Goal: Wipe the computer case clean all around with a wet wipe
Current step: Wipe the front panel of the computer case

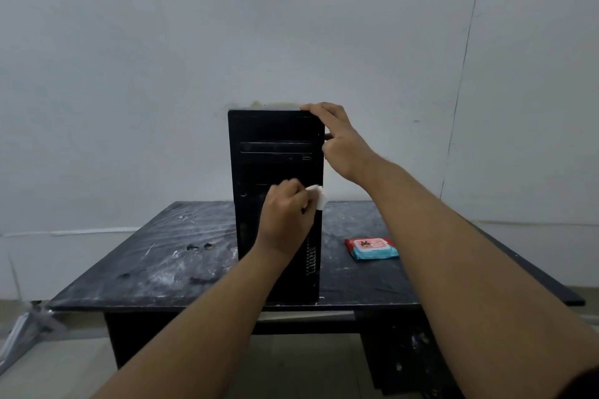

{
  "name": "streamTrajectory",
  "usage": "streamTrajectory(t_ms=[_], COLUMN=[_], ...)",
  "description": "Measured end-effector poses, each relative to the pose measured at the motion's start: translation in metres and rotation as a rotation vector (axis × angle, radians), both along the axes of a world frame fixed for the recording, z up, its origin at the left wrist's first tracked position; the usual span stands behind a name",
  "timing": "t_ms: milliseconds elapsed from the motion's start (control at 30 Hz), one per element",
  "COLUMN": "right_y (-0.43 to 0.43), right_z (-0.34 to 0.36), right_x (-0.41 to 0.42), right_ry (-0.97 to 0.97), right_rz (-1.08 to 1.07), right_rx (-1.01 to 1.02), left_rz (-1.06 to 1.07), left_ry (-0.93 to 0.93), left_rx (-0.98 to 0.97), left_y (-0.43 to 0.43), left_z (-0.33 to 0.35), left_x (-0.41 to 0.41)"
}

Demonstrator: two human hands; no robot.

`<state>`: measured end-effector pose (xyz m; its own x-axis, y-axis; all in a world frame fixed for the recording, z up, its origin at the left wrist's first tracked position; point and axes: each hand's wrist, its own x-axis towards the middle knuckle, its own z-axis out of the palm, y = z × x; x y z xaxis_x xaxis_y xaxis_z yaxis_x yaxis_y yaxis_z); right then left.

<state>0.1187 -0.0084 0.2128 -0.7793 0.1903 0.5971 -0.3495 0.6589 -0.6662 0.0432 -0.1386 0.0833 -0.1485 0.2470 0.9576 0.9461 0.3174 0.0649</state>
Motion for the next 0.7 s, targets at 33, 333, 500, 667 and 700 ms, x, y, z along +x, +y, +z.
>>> streamTrajectory(t_ms=[33,333,500,667,700], right_y=[-0.001,-0.008,-0.025,-0.053,-0.054], right_z=[0.0,-0.002,-0.011,-0.064,-0.076], right_x=[0.001,0.007,0.009,0.006,0.003], right_ry=[-0.005,0.01,0.044,0.5,0.529], right_rz=[0.005,-0.033,-0.372,-0.546,-0.529], right_rx=[-0.001,0.072,0.421,0.743,0.784], left_rz=[0.003,0.058,0.098,-0.116,-0.131], left_ry=[-0.049,-0.062,-0.159,-0.37,-0.366], left_rx=[0.015,0.024,0.16,0.255,0.247], left_y=[-0.002,-0.011,-0.024,-0.037,-0.038], left_z=[-0.012,0.0,0.039,0.03,0.027], left_x=[0.0,-0.004,-0.002,-0.001,-0.002])
